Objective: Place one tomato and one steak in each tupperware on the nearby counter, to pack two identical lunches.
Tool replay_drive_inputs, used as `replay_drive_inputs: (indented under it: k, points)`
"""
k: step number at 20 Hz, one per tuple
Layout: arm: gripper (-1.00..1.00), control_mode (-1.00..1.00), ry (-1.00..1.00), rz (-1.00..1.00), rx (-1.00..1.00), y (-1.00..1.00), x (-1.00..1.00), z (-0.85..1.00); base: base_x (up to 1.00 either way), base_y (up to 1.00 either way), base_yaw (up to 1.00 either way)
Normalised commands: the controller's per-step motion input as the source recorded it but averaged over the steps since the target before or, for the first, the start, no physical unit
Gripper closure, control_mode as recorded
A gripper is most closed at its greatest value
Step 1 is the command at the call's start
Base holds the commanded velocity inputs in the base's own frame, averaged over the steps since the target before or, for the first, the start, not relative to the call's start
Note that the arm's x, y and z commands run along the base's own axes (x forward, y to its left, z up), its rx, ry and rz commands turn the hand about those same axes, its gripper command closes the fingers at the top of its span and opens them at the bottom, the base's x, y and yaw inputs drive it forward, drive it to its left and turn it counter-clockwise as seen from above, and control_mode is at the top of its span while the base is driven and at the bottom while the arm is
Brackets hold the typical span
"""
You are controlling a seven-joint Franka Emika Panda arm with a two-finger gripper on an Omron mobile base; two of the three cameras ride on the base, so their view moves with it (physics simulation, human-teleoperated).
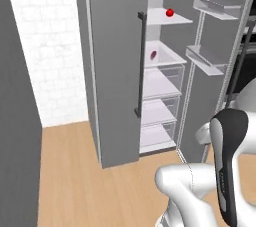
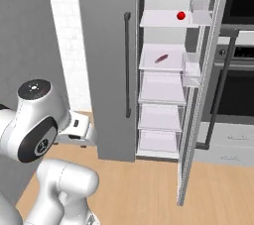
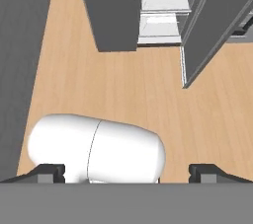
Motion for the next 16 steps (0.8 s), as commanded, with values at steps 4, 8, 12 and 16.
replay_drive_inputs:
  k: [4,8,12,16]
  points:
    - [-1.0,1.0,0.0,0.0,0.0,0.0,0.0,0.0,0.82,-0.14,-0.22]
    - [-1.0,1.0,0.0,0.0,0.0,0.0,0.0,0.0,0.7,-0.02,-0.2]
    - [-1.0,1.0,0.0,0.0,0.0,0.0,0.0,0.0,0.58,-0.19,-0.17]
    - [-1.0,1.0,0.0,0.0,0.0,0.0,0.0,0.0,0.51,-0.26,-0.13]
